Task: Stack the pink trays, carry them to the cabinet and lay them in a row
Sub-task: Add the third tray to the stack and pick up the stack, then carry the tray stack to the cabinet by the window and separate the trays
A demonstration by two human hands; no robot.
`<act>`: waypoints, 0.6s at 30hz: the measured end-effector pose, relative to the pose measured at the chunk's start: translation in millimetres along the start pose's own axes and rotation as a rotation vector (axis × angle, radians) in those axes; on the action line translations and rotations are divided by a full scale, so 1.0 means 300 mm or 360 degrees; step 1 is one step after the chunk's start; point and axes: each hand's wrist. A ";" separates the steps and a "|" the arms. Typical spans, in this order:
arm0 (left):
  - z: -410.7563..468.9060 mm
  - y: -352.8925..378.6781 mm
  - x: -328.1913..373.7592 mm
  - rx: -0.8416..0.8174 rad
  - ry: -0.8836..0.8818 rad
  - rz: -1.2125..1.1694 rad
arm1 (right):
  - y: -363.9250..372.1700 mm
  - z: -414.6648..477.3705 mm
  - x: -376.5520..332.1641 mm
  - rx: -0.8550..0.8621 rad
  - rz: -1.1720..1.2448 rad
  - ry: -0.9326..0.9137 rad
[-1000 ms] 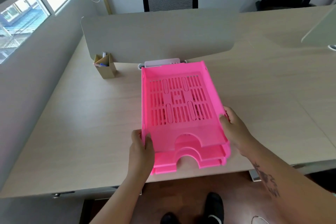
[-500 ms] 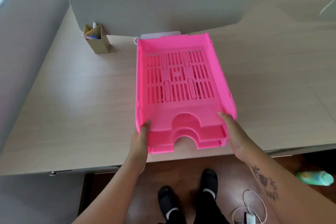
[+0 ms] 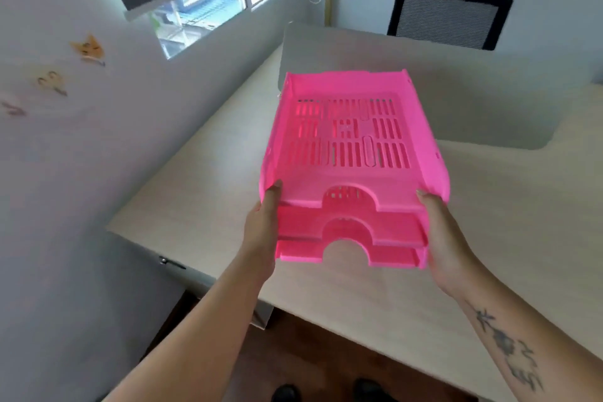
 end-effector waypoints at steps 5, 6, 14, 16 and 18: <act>-0.146 -0.128 -0.008 0.0601 -0.0029 -0.0243 | 0.167 0.106 0.026 -0.0433 -0.0120 0.0163; -0.203 -0.152 -0.018 0.0743 -0.0036 -0.0293 | 0.208 0.108 0.038 -0.0543 -0.0145 0.0226; -0.811 -0.271 -0.186 0.1765 -0.0083 -0.0641 | 0.529 -0.163 0.175 -0.1593 -0.0294 0.0584; -0.984 -0.283 -0.229 0.1978 -0.0018 -0.0697 | 0.597 -0.301 0.218 -0.1833 -0.0259 0.0679; -1.153 -0.283 -0.269 0.2140 0.0065 -0.0761 | 0.650 -0.447 0.260 -0.2033 -0.0243 0.0736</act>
Point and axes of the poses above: each hand's wrist, its own z-axis towards the middle knuckle, its own y-axis out of the palm, x = y × z, and after that the axes turned 14 degrees about z, right-handed
